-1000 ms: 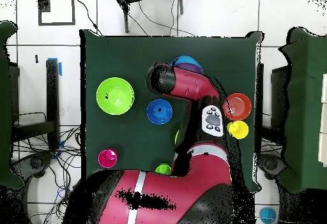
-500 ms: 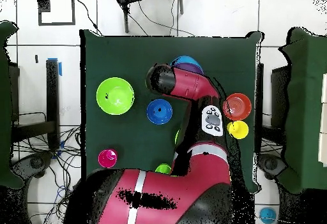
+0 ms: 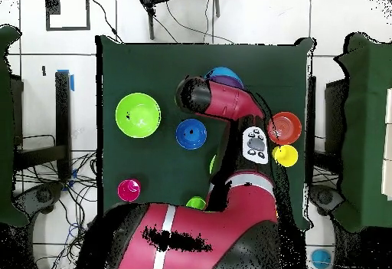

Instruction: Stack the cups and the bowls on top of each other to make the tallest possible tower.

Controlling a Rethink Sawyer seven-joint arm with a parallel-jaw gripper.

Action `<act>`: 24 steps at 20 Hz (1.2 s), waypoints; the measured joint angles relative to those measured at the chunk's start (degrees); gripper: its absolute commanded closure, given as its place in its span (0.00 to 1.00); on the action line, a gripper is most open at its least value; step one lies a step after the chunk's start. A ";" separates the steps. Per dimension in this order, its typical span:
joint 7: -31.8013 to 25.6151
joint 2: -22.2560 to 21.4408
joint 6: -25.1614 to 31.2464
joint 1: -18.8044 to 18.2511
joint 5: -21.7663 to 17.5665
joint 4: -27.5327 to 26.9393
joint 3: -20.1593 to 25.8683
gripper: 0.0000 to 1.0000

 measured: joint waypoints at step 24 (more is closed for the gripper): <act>0.00 -0.97 2.59 -3.41 -0.02 -4.74 0.00 0.00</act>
